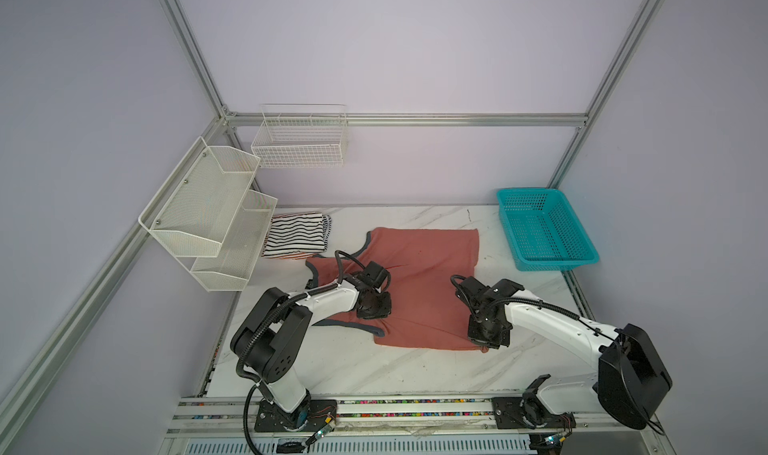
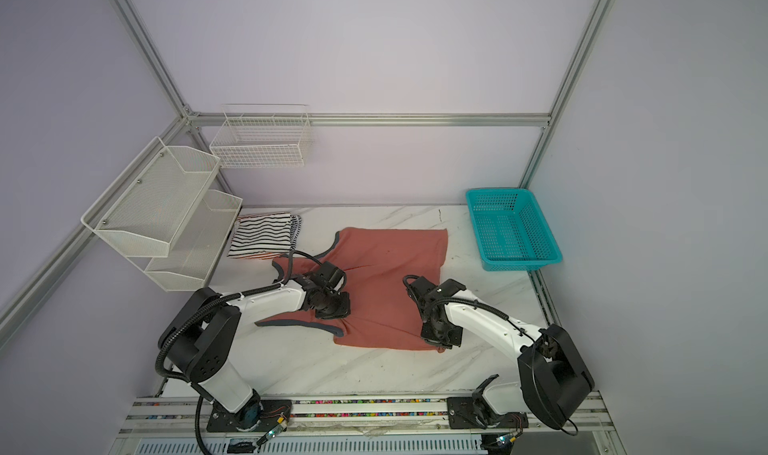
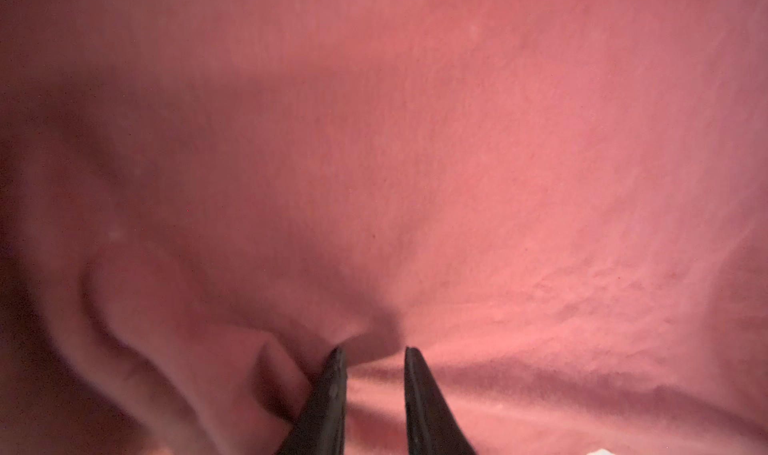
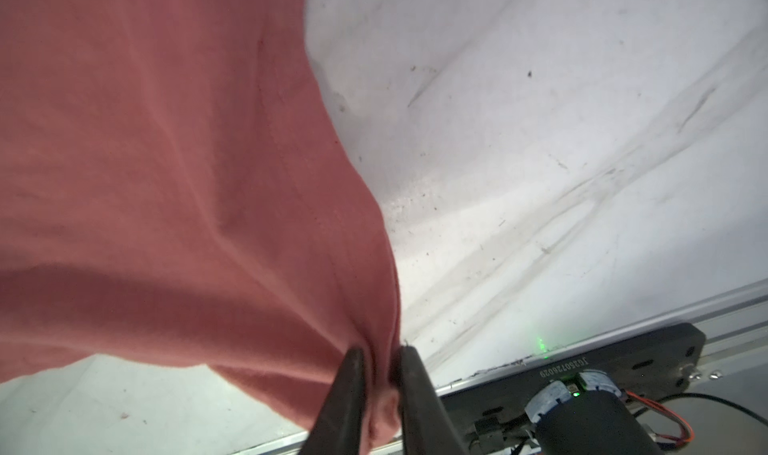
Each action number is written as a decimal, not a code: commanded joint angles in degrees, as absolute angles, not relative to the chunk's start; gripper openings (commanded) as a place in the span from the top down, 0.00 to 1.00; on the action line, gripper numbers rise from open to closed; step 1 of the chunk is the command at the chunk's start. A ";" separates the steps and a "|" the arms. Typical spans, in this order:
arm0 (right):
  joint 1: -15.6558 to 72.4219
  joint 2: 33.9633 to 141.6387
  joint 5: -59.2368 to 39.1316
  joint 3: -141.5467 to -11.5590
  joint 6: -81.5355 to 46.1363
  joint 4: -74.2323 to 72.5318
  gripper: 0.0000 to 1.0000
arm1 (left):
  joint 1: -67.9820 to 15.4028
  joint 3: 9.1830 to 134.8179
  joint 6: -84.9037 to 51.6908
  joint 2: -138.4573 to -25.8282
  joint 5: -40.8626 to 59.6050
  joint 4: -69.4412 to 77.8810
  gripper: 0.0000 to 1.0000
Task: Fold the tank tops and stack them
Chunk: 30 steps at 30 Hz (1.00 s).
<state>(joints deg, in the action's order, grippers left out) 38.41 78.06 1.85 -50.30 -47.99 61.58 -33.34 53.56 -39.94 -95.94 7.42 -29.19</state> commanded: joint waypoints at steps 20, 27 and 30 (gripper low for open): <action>35.51 87.93 5.81 -58.58 -42.21 43.60 0.57 | -32.69 74.15 -34.36 -95.32 4.14 -46.27 0.71; 25.26 94.32 -4.44 -59.89 -34.49 28.75 0.62 | -29.56 87.19 -30.80 -106.06 2.44 -48.52 0.71; 23.34 98.73 -5.04 -63.20 -31.96 28.46 0.62 | -26.93 90.27 -30.50 -109.90 3.39 -48.66 0.71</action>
